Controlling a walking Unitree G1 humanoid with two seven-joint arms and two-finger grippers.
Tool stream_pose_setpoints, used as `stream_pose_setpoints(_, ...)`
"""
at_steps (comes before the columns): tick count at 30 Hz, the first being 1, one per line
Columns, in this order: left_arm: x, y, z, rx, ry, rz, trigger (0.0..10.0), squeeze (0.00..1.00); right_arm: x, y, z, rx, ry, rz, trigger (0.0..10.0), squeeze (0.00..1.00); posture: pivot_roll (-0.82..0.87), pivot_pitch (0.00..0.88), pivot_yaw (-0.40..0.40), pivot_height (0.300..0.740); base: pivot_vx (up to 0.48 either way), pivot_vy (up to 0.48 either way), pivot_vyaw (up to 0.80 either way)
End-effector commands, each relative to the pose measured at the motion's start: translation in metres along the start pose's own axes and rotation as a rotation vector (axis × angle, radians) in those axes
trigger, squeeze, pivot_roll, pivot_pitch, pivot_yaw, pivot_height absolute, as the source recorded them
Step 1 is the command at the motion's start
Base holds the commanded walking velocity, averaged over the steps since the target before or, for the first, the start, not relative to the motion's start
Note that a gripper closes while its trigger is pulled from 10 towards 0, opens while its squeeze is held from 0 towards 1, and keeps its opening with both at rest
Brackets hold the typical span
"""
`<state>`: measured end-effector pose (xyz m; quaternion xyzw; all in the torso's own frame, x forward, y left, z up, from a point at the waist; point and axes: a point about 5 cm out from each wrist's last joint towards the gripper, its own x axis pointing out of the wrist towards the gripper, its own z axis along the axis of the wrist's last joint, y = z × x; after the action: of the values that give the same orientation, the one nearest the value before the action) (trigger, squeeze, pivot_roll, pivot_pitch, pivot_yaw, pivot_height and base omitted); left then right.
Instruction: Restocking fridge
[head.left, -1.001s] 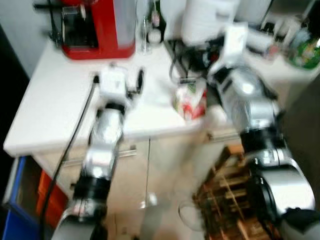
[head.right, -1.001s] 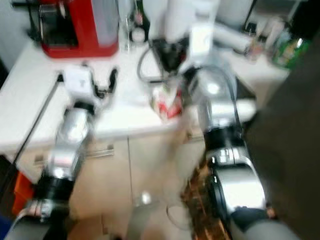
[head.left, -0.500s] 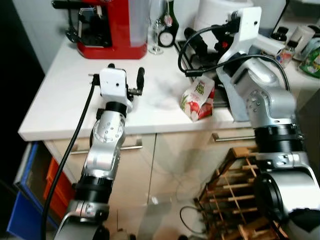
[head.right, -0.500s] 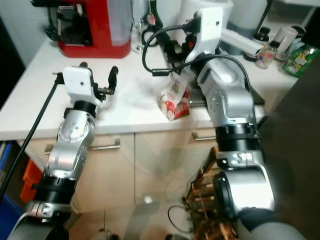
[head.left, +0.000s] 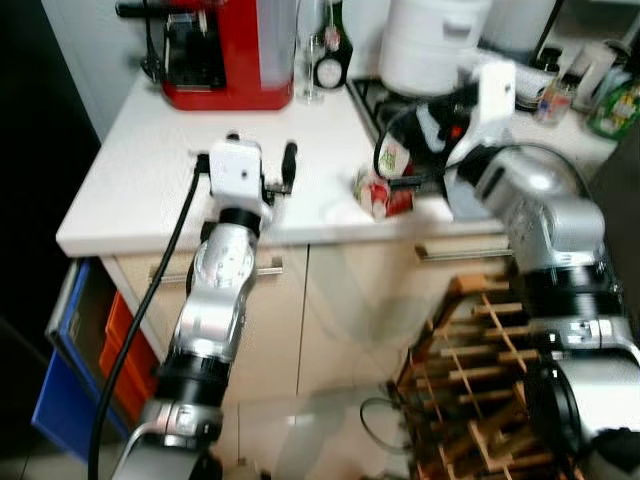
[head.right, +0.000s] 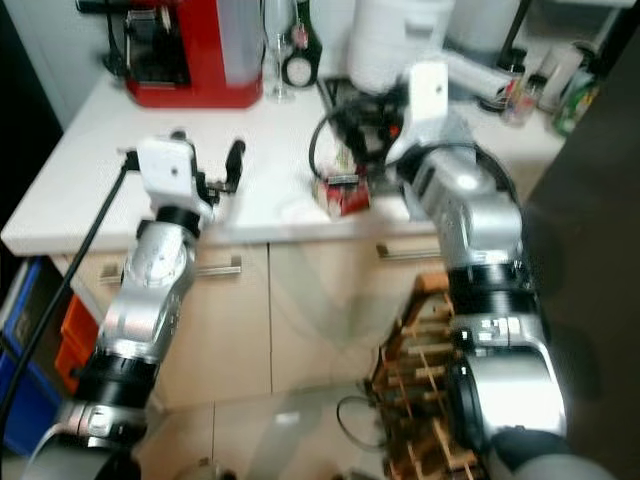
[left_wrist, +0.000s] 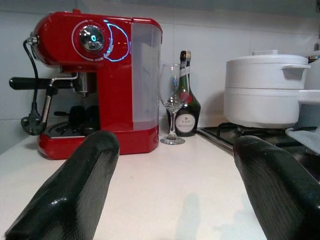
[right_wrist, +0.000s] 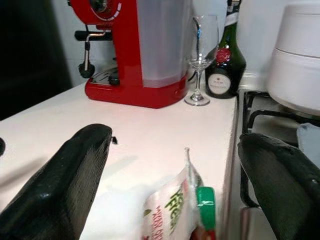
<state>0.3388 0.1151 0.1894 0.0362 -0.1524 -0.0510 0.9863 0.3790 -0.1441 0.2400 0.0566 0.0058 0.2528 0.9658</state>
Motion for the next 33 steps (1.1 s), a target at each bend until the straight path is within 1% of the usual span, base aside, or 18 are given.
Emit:
stream_pose_setpoints(1, 0.002, -0.002, 0.004, 0.003, -0.012, -0.009, 10.0, 0.0, 0.003, 0.003, 0.002, -0.003, 0.001, 0.023, 10.0, 0.0, 0.01, 0.0, -0.037, 0.74, 0.0, 0.0, 0.0)
stream_pose_setpoints(5, 0.002, -0.001, 0.004, 0.006, -0.011, -0.007, 10.0, 0.0, 0.011, 0.0, -0.011, 0.008, 0.04, -0.004, 10.0, 0.0, 0.02, 0.0, -0.035, 0.74, 0.0, 0.0, 0.0)
stream_pose_setpoints(8, 0.002, -0.001, 0.004, 0.007, -0.012, -0.007, 10.0, 0.0, 0.016, -0.002, -0.019, -0.032, 0.076, -0.026, 10.0, 0.0, 0.02, 0.0, -0.035, 0.74, 0.0, 0.0, 0.0)
stream_pose_setpoints(9, 0.002, -0.001, 0.004, 0.007, -0.012, -0.006, 10.0, 0.0, 0.018, -0.002, -0.026, -0.023, 0.097, -0.03, 10.0, 0.0, 0.02, 0.0, -0.036, 0.74, 0.0, 0.0, 0.0)
stream_pose_setpoints(10, 0.002, -0.001, 0.004, 0.007, -0.012, -0.006, 10.0, 0.0, 0.018, -0.002, -0.026, -0.023, 0.097, -0.03, 10.0, 0.0, 0.02, 0.0, -0.036, 0.74, 0.0, 0.0, 0.0)
stream_pose_setpoints(11, 0.001, -0.001, 0.004, 0.007, -0.012, -0.005, 10.0, 0.0, 0.02, -0.003, -0.031, -0.029, 0.117, -0.04, 10.0, 0.0, 0.02, 0.0, -0.038, 0.74, 0.0, 0.0, 0.0)
stream_pose_setpoints(14, -0.001, -0.001, 0.005, 0.005, -0.013, -0.004, 10.0, 0.0, 0.022, -0.004, -0.037, -0.024, 0.138, -0.049, 10.0, 0.0, 0.03, 0.0, -0.045, 0.74, 0.0, 0.0, 0.0)
stream_pose_setpoints(19, -0.006, 0.0, 0.002, 0.006, -0.002, 0.006, 10.0, 0.0, 0.027, -0.003, -0.04, -0.036, 0.149, -0.063, 10.0, 0.0, 0.04, 0.0, -0.058, 0.74, 0.0, 0.0, 0.0)
stream_pose_setpoints(21, -0.01, 0.001, 0.001, 0.005, 0.004, 0.016, 10.0, 0.0, 0.03, -0.004, -0.039, -0.048, 0.142, -0.079, 10.0, 0.0, 0.05, 0.0, -0.069, 0.74, 0.0, 0.0, 0.0)
stream_pose_setpoints(25, -0.011, 0.002, 0.0, 0.006, 0.01, 0.021, 10.0, 0.0, 0.034, -0.005, -0.036, -0.066, 0.139, -0.098, 10.0, 0.0, 0.05, 0.0, -0.074, 0.74, 0.0, 0.0, 0.0)
stream_pose_setpoints(29, -0.01, 0.004, 0.0, 0.009, 0.014, 0.025, 10.0, 0.0, 0.036, -0.005, -0.038, -0.054, 0.144, -0.108, 10.0, 0.0, 0.05, 0.0, -0.076, 0.74, 0.0, 0.0, 0.0)
stream_pose_setpoints(32, -0.01, 0.006, 0.001, 0.014, 0.016, 0.029, 10.0, 0.0, 0.037, -0.004, -0.044, -0.028, 0.164, -0.117, 10.0, 0.0, 0.06, 0.0, -0.075, 0.74, 0.0, 0.0, 0.0)
stream_pose_setpoints(33, -0.01, 0.007, 0.002, 0.017, 0.016, 0.03, 10.0, 0.0, 0.037, -0.004, -0.045, -0.018, 0.163, -0.132, 3.5, 0.0, 0.06, 0.0, -0.075, 0.74, 0.0, 0.0, 0.0)
